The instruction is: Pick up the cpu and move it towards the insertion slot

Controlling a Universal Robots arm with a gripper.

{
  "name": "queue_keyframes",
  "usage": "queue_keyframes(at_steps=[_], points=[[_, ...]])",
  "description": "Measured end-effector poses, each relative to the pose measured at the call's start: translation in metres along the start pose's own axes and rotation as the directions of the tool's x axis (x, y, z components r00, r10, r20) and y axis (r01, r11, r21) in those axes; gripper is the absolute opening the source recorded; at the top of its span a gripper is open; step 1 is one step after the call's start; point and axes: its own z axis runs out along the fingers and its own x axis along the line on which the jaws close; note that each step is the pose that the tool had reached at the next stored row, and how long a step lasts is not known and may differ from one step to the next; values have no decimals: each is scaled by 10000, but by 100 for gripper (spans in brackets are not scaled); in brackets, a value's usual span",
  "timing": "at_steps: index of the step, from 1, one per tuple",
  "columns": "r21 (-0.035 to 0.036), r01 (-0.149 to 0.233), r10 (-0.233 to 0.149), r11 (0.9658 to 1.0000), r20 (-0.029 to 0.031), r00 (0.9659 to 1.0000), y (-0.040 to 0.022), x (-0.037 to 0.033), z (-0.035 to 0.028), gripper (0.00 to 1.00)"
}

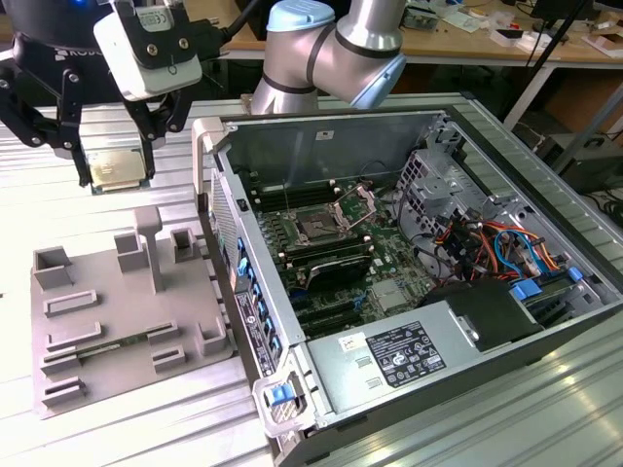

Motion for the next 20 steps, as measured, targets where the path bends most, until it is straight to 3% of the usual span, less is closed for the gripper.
queue_keyframes(at_steps=[20], points=[[0,-1,1,10000,0,10000,-8,-121,18,53]])
